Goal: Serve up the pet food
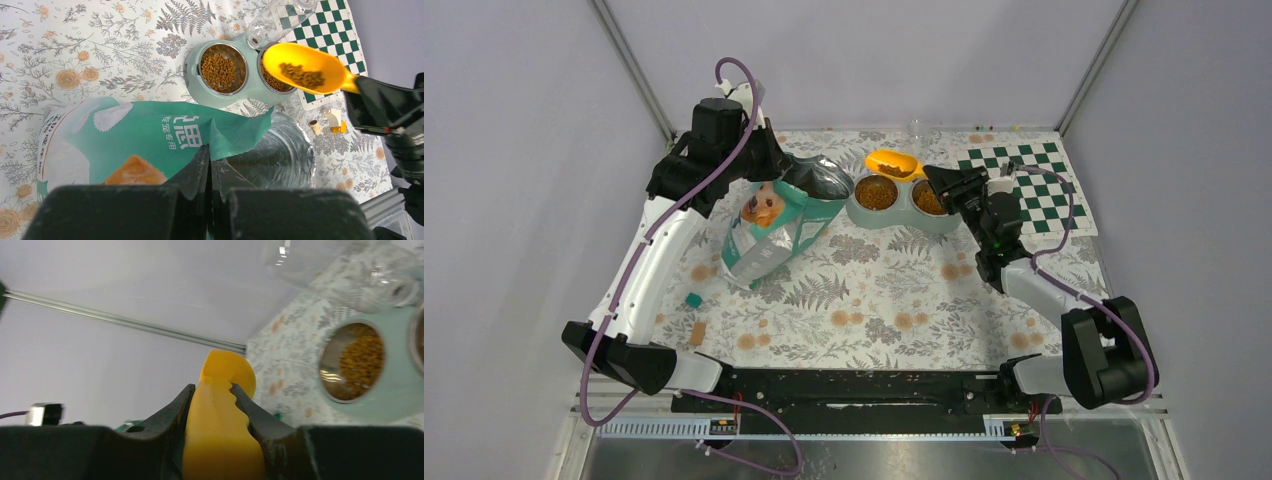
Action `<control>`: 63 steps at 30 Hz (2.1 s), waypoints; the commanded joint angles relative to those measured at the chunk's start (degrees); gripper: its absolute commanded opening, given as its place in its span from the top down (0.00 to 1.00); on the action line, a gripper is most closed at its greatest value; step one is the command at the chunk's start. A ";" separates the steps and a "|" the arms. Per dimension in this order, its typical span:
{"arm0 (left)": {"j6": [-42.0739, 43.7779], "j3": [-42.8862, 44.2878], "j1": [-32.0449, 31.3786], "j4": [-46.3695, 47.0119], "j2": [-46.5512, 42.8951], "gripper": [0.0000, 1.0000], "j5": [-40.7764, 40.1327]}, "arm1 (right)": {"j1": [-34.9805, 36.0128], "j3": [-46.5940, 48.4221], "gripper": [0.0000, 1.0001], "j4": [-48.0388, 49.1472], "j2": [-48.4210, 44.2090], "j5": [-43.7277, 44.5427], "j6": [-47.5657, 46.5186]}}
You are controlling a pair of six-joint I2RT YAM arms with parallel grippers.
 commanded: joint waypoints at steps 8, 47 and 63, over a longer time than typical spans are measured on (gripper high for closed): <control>0.02 1.30 0.63 5.03 -2.25 1.00 -1.37 | -0.19 5.01 1.00 -5.40 9.79 3.28 -15.41; -0.86 -0.47 1.06 6.07 -3.46 1.00 0.71 | 8.05 29.84 0.99 -44.81 2.00 3.59 -38.63; -3.26 -1.46 1.00 7.76 -2.55 1.00 5.04 | 8.06 34.76 0.93 -51.86 -13.42 -14.58 -29.33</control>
